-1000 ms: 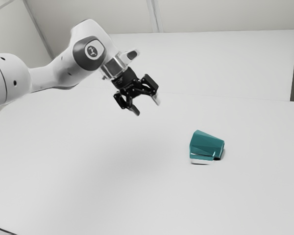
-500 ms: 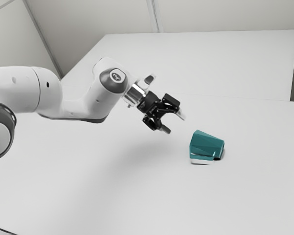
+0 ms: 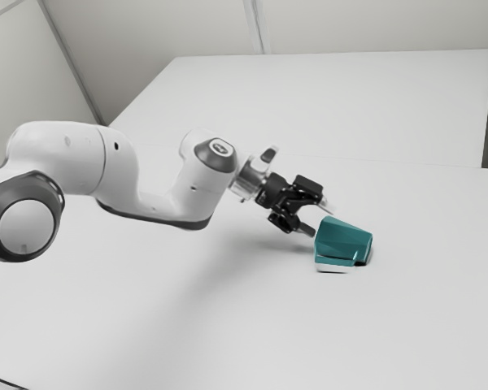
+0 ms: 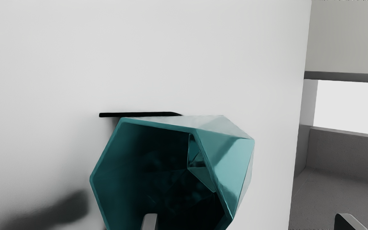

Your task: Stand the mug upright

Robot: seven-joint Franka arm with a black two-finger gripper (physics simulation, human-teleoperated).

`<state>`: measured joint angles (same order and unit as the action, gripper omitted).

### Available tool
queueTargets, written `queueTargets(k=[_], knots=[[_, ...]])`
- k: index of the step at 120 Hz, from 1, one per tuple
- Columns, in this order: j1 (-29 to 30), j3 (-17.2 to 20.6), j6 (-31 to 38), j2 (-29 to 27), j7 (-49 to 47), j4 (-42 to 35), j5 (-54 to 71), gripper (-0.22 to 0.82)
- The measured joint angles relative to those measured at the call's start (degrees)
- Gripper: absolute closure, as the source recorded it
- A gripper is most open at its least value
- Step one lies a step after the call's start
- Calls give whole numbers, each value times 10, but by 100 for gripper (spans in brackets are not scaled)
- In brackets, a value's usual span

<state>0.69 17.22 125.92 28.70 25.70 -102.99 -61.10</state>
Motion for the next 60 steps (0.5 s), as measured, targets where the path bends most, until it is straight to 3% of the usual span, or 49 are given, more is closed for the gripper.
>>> queueTargets(k=[60], knots=[[-42,1,9,31,90,17,-65,0]])
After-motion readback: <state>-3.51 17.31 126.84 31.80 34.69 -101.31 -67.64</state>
